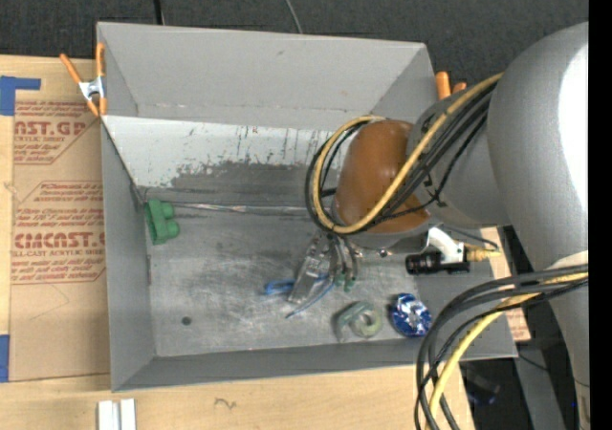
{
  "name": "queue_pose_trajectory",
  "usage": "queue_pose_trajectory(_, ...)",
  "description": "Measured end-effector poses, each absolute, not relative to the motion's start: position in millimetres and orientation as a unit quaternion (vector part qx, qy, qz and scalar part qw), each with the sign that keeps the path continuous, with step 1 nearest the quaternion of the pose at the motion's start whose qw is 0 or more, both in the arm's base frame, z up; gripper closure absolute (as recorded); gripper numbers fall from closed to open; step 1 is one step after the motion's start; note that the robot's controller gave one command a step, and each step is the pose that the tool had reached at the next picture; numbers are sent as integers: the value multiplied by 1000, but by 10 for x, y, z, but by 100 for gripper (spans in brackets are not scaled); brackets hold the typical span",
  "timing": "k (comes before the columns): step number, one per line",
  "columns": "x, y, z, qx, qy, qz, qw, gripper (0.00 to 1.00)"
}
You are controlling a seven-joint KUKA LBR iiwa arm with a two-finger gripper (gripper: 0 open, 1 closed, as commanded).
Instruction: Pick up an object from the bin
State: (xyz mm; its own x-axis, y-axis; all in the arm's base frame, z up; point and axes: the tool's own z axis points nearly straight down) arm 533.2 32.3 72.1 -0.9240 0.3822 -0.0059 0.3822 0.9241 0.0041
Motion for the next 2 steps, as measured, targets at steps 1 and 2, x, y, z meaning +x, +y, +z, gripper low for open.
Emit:
queue_pose_trajectory(1,5329,-529,2233,85,996,-1,4,100)
queue_pose_trajectory(2,5169,-225,3241,-23,1000,0,5,100)
